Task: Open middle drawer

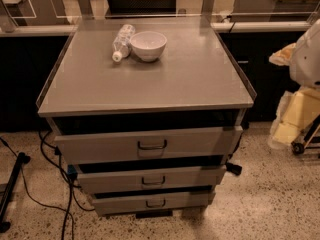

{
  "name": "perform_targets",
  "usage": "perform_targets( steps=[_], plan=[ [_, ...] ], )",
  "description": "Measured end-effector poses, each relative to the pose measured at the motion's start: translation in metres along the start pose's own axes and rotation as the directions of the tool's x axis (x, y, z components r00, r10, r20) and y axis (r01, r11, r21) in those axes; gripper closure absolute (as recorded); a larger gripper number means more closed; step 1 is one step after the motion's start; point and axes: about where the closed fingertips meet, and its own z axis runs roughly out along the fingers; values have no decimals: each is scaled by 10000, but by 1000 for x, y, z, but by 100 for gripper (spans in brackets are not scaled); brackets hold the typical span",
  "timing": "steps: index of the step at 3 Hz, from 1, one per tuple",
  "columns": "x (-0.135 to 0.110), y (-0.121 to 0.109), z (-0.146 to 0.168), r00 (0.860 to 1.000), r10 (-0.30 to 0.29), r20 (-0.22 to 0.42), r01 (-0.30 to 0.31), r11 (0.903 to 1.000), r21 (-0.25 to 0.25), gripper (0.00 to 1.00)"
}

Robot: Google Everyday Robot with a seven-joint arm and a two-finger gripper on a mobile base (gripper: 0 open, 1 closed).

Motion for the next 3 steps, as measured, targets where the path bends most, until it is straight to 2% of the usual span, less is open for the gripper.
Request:
perform_targets(
  steps=[2,3],
  plan=[
    [13,21,61,9987,-80,494,107,9984,-550,0],
    [23,35,107,9985,-138,521,184,9960,-871,0]
  ],
)
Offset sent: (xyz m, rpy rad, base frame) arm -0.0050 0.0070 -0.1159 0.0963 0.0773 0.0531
